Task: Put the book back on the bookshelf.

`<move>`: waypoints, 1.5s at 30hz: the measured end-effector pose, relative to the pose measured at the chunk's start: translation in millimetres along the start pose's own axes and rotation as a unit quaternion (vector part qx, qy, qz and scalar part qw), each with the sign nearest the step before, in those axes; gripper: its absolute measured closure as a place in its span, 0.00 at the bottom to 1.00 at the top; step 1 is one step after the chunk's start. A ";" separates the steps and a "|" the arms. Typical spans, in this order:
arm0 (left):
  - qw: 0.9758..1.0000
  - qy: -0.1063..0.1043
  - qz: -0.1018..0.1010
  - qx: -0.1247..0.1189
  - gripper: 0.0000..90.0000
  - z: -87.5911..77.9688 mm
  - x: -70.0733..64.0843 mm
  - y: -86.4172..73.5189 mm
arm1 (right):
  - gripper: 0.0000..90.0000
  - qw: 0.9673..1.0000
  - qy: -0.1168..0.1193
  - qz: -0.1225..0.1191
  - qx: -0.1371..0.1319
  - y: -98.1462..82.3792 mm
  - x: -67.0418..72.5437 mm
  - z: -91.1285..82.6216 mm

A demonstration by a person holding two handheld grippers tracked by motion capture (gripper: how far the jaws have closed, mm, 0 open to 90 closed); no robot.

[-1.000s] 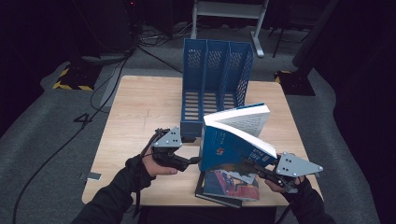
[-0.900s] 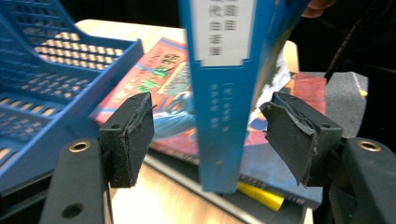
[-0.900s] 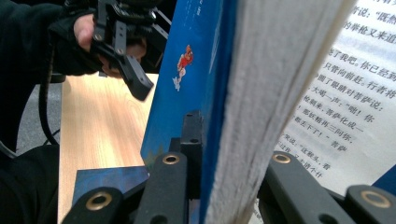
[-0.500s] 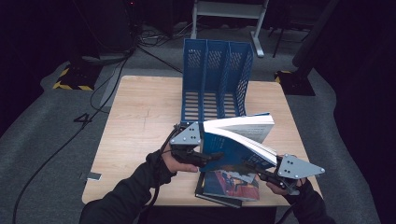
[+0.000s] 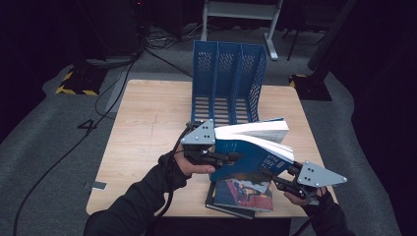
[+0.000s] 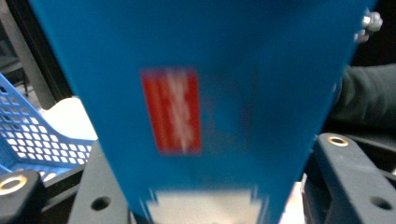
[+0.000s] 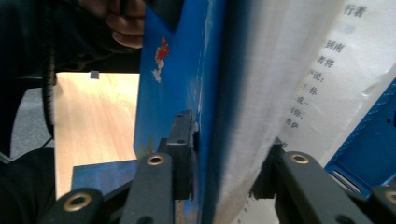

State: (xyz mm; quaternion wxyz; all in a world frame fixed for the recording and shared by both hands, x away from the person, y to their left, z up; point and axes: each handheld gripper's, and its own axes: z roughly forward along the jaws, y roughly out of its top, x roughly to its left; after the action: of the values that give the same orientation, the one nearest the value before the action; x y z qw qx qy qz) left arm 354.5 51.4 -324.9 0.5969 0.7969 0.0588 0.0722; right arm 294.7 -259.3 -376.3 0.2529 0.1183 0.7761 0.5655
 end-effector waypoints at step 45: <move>1.000 0.010 0.019 0.021 0.66 10.5 -4.4 20.0 | 0.33 0.968 -0.137 0.117 0.172 -101.5 -72.6 -10.1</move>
State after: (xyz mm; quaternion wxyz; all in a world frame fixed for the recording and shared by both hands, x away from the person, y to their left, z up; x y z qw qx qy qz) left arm 352.3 35.1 -308.7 0.5780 0.8094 0.0516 0.0901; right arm 361.2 -335.4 -450.3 0.2646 0.3263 0.8004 0.4276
